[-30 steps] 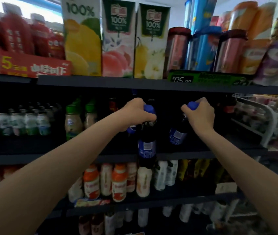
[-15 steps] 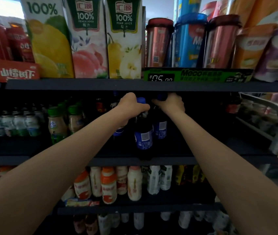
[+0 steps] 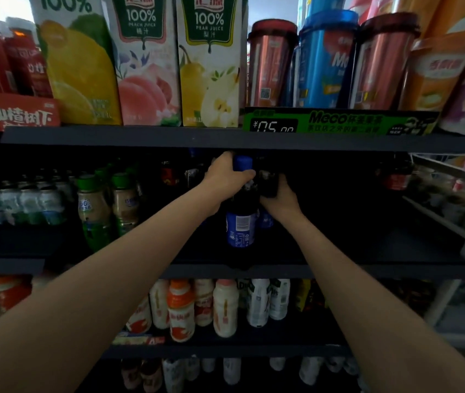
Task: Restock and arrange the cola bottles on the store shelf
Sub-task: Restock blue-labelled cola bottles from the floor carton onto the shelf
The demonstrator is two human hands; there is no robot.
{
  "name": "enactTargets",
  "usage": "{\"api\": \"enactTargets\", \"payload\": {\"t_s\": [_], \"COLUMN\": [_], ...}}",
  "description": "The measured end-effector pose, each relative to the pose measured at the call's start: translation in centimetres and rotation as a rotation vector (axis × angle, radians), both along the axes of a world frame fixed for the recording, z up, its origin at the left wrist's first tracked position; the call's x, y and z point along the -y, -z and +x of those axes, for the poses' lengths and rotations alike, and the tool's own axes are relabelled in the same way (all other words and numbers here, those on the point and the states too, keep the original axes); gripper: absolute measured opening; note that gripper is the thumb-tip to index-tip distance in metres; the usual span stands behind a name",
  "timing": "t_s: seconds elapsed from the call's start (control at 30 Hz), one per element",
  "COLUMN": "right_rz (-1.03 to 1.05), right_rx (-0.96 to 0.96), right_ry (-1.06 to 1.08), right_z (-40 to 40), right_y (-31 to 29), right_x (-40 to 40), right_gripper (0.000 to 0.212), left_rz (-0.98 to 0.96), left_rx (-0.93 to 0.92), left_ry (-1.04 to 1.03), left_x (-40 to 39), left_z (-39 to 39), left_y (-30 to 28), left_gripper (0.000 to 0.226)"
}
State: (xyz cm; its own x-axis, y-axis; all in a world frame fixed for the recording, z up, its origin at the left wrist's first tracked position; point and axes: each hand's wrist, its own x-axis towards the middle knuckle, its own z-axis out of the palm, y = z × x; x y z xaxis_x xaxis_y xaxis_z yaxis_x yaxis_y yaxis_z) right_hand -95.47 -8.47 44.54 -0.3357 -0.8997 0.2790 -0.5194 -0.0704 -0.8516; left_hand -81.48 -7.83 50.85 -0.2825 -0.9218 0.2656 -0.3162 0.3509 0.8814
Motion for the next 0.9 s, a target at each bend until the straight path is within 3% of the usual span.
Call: {"api": "enactTargets", "payload": {"t_s": [0.13,0.3,0.57,0.73,0.83,0.9], "right_rz": [0.181,0.205,0.227,0.202,0.205,0.211], "right_rx": [-0.071,-0.043,0.028,0.055,0.075,0.091], "right_ry": [-0.011,0.092,0.032,-0.018,-0.050,-0.081], "right_z": [-1.3,-2.3,-3.2,-4.3,-4.1,-4.0], "right_y": [5.0,5.5,7.2,6.9,6.7,6.8], "right_x": [-0.7,1.4,2.5,2.0,1.8,1.6], "right_gripper": [0.062,0.063,0.067,0.062,0.055,0.054], "left_rz": [0.013,0.012,-0.124,-0.149,-0.192,-0.174], "left_rx": [-0.333,-0.452,-0.286,-0.290,-0.163,0.038], "left_ry": [0.060,0.022,-0.147,-0.171,-0.107,-0.133], "left_x": [-0.4,0.7,2.8,2.5,2.1,2.3], "left_z": [-1.2,-2.9,-4.3,-3.7,-2.9,-2.5], "left_y": [2.7,2.9,4.4,5.6,8.0,11.0], "left_gripper": [0.040,0.039,0.046,0.038,0.068,0.078]}}
